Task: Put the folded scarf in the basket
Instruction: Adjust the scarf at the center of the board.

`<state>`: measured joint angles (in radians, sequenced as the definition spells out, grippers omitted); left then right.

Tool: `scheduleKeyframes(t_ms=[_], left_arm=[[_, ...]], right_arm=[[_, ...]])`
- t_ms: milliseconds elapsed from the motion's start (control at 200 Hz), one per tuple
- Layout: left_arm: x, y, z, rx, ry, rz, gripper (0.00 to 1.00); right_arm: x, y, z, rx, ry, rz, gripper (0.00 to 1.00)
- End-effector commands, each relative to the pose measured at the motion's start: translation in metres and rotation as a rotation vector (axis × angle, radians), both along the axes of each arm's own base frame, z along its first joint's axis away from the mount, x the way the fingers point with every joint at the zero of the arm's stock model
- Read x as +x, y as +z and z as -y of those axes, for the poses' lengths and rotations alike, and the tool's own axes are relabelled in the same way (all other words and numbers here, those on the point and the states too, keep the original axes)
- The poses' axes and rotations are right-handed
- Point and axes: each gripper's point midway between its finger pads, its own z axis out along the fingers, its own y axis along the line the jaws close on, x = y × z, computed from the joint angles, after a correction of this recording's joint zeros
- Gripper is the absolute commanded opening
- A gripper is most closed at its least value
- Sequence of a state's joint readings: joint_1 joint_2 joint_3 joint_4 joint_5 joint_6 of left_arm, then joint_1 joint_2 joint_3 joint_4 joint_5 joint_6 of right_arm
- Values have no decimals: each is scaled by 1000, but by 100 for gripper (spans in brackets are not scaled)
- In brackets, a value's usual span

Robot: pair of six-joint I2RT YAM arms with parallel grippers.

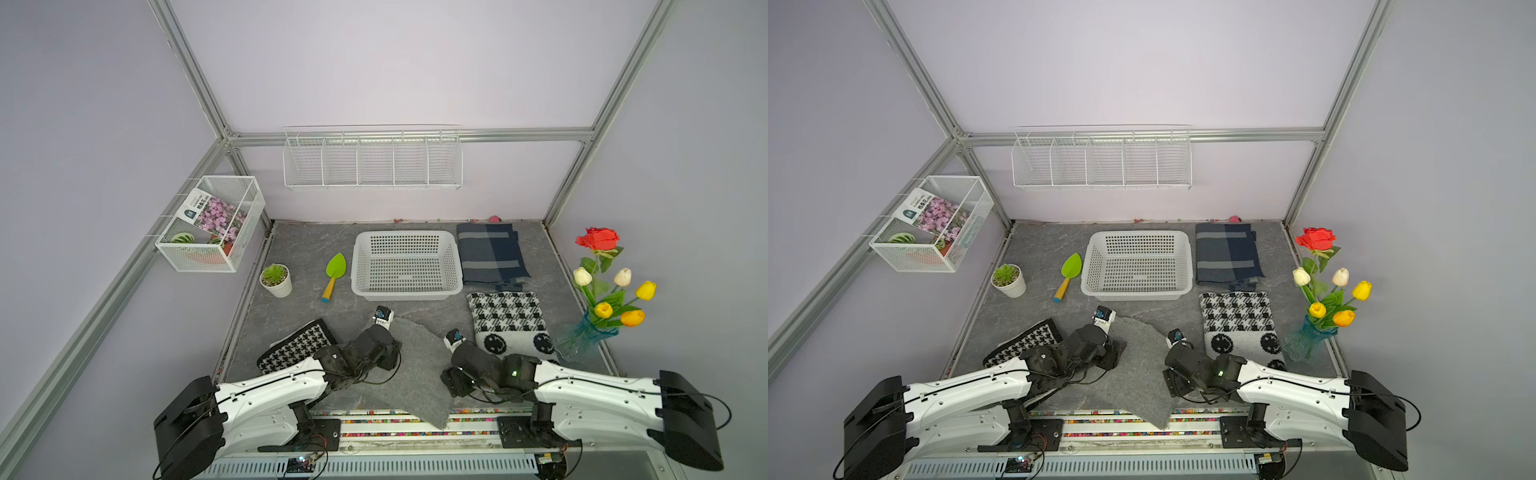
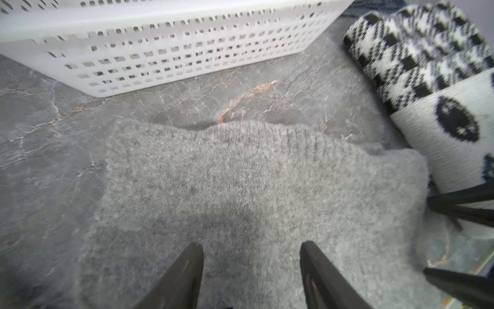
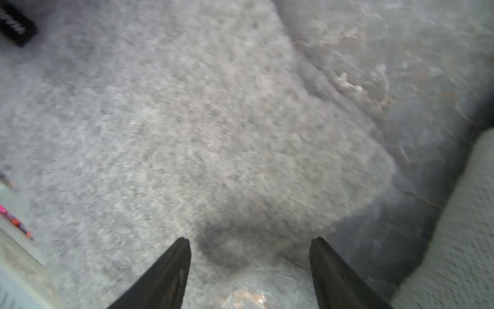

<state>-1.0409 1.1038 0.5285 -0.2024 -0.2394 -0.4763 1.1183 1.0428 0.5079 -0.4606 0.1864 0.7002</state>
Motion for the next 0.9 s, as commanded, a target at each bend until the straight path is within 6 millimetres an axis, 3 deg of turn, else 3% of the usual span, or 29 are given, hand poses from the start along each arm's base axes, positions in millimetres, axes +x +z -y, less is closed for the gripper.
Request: scheduleKeyframes(t_ms=[0, 145, 155, 170, 190, 490, 740, 815, 895], left_arm=[[2, 10, 1, -4, -22, 37, 62], [-2, 8, 2, -18, -40, 31, 62], [-2, 8, 2, -17, -40, 27, 62], [-2, 7, 2, -15, -40, 23, 63], [-3, 6, 2, -12, -42, 17, 62], [-6, 0, 11, 1, -78, -17, 62], [-11, 5, 15, -51, -111, -11, 62], [-11, 2, 16, -43, -111, -19, 62], [-12, -1, 16, -39, -109, -27, 62]], right_arm=[[3, -6, 13, 6, -101, -2, 77], [2, -14, 11, 26, -128, -28, 79], [2, -15, 12, 28, -129, -31, 82], [2, -16, 12, 27, -131, -32, 94], [2, -16, 13, 28, -136, -33, 98], [8, -29, 3, 126, -161, -90, 97], [9, -54, -7, 118, -145, -155, 88], [9, -60, -13, 120, -126, -177, 80], [12, -61, -15, 101, -111, -184, 64]])
